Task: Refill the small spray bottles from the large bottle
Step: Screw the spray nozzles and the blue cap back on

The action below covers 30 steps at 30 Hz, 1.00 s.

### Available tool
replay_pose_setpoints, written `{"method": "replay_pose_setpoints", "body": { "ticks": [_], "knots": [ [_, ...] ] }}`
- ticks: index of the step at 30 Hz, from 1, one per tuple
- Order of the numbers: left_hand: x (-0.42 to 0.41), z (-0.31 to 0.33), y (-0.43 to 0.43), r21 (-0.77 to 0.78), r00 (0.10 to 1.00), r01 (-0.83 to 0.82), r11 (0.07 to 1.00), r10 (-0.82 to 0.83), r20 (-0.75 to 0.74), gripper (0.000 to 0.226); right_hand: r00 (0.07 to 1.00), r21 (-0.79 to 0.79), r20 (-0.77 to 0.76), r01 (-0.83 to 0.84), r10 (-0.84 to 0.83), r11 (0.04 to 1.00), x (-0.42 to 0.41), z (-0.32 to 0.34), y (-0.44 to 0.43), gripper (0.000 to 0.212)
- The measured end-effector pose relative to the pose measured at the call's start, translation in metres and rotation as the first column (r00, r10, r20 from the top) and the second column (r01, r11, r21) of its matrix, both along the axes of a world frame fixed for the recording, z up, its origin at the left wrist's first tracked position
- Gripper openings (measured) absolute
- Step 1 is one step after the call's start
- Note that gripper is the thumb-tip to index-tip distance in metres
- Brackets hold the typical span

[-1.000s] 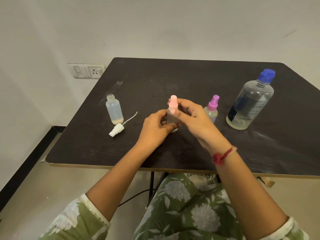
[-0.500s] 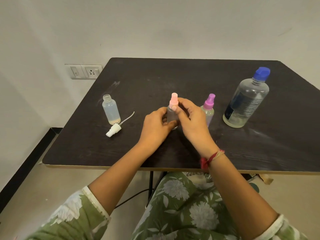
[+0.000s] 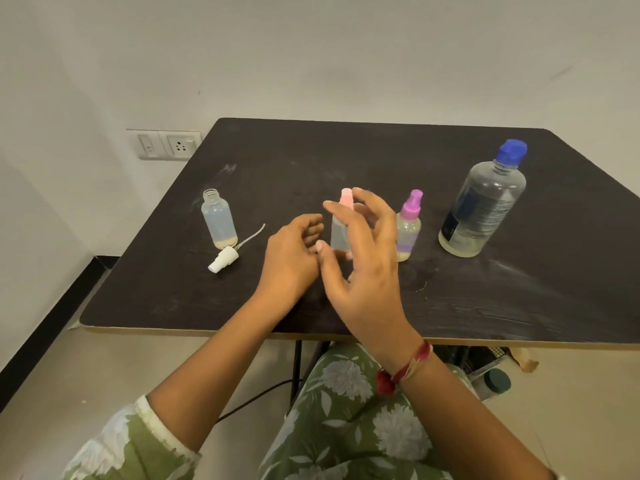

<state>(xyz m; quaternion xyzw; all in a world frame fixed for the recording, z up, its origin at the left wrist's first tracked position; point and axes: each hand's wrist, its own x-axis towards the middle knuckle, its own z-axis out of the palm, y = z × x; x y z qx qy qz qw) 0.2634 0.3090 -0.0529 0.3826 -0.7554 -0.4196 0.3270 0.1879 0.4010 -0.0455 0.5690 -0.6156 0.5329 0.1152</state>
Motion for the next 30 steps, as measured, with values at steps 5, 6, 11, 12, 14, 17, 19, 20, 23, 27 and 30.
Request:
{"method": "replay_pose_setpoints", "body": {
  "ticks": [5,6,11,12,14,17,19,20,23,27,30],
  "knots": [
    [0.047,-0.002,0.017,-0.131,0.993,-0.109,0.985,0.103,-0.050,0.028,0.993,-0.003,0.004,-0.122,0.122,0.993,0.012,-0.006,-0.008,0.034],
    [0.056,-0.004,0.019,-0.205,0.991,-0.137,0.969,0.136,-0.016,0.027,0.990,0.024,0.012,-0.141,0.141,0.990,0.014,-0.007,-0.010,0.033],
    [0.100,-0.011,0.008,-0.427,0.903,-0.326,0.844,0.412,0.126,0.034,0.964,0.276,-0.059,-0.233,0.258,0.933,0.029,-0.011,-0.032,0.034],
    [0.107,-0.011,0.003,-0.422,0.869,-0.357,0.833,0.462,0.176,0.039,0.957,0.327,-0.102,-0.225,0.271,0.918,0.032,-0.011,-0.038,0.033],
    [0.115,-0.013,-0.007,-0.382,0.817,-0.396,0.835,0.510,0.269,0.050,0.930,0.414,-0.204,-0.202,0.306,0.888,0.037,-0.012,-0.050,0.032],
    [0.121,-0.018,-0.016,-0.328,0.818,-0.402,0.855,0.496,0.291,0.058,0.855,0.495,-0.351,-0.177,0.383,0.850,0.045,-0.014,-0.071,0.034],
    [0.124,-0.021,-0.018,-0.294,0.847,-0.387,0.874,0.463,0.262,0.061,0.782,0.526,-0.451,-0.155,0.429,0.836,0.050,-0.015,-0.081,0.037],
    [0.125,-0.023,-0.019,-0.273,0.868,-0.374,0.886,0.439,0.233,0.063,0.747,0.546,-0.490,-0.138,0.449,0.826,0.051,-0.016,-0.084,0.040],
    [0.130,-0.025,-0.021,-0.216,0.908,-0.359,0.908,0.393,0.144,0.067,0.670,0.589,-0.562,-0.089,0.486,0.803,0.054,-0.017,-0.088,0.049],
    [0.132,-0.024,-0.021,-0.192,0.931,-0.325,0.926,0.349,0.104,0.070,0.619,0.551,-0.634,-0.058,0.463,0.832,0.056,-0.016,-0.096,0.034],
    [0.133,-0.023,-0.024,-0.140,0.947,-0.306,0.942,0.317,0.058,0.074,0.573,0.518,-0.692,-0.028,0.438,0.855,0.054,-0.015,-0.098,0.015]
  ]
}}
